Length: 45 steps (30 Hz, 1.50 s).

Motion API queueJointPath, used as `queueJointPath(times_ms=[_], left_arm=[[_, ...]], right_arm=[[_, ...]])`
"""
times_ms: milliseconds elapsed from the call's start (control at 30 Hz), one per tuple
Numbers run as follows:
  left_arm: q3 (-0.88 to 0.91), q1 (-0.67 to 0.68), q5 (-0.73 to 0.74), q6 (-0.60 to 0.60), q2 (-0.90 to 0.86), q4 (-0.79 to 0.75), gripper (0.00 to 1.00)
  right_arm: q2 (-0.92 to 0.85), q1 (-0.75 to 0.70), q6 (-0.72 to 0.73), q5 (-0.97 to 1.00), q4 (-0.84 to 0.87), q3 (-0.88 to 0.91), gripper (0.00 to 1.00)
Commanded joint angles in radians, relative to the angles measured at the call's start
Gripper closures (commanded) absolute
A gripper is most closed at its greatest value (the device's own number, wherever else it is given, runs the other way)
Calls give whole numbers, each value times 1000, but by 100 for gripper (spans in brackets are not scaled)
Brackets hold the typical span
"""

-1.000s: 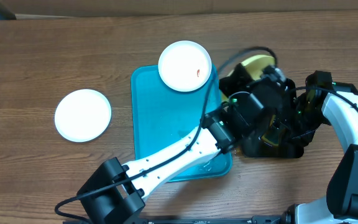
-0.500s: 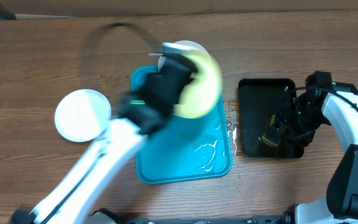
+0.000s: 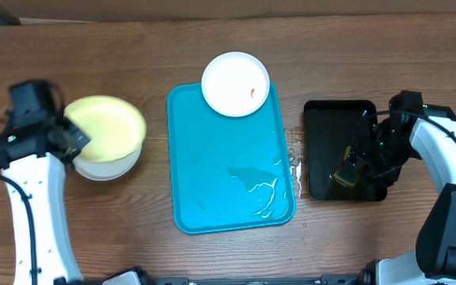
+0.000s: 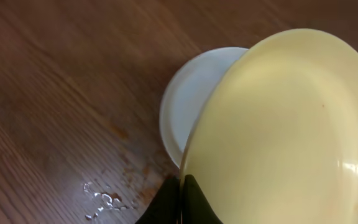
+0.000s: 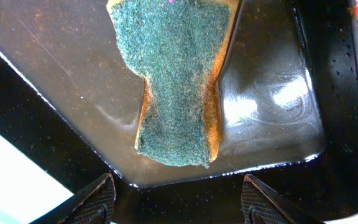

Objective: Clean dirty plates on tray and stack at the side
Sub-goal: 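Carry the yellow plate left and set it on the white plate, then grasp the white plate rim and pull it to tray center, left gripper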

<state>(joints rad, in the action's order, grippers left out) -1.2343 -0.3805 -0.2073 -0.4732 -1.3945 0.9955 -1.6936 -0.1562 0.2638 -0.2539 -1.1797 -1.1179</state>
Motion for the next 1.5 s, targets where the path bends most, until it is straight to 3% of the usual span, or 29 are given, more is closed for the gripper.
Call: queueJointPath(times_ms=[0,200,267,333,367,400,533,700,733,800,967,1067,1167,1267,1467], left_arm=[[103,-97,89,11,-38,-80,96],[167,-135,208,141,-135,-249,95],[167,-128,208,163,-143,-266,89],[159,-124,207,190,-141,-274,76],[150,-123,208,200,-140,-270,51],[132,-123,208,209,-140,-261,38],[6,-121,265,219,-140,-175,32],[-135,-33,600,364,-140,-137,23],[-144,0,631,362,-140,-151,20],[-145,78,687,362,-141,-203,0],[-142,311,666,384,-182,-364,12],[-142,468,522,384,-264,-449,12],[-142,579,365,370,-361,-505,18],[-142,635,280,300,-452,-550,20],[-143,650,276,152,-580,-621,30]], right_arm=[[7,-2,-6,9,0,3,33],[7,-2,-6,9,-1,2,33],[7,-2,-6,9,-1,3,33],[7,-2,-6,9,-1,3,33],[7,-2,-6,9,-1,3,33],[7,-2,-6,9,-1,3,33],[7,-2,-6,9,-2,2,32],[7,-2,-6,9,0,2,28],[7,-2,-6,9,0,2,28],[7,-2,-6,9,0,3,28],[7,-2,-6,9,-2,3,27],[7,-2,-6,9,-1,3,24],[7,-2,-6,9,-1,3,23],[7,-2,-6,9,-1,3,23],[7,-2,-6,9,-1,3,22]])
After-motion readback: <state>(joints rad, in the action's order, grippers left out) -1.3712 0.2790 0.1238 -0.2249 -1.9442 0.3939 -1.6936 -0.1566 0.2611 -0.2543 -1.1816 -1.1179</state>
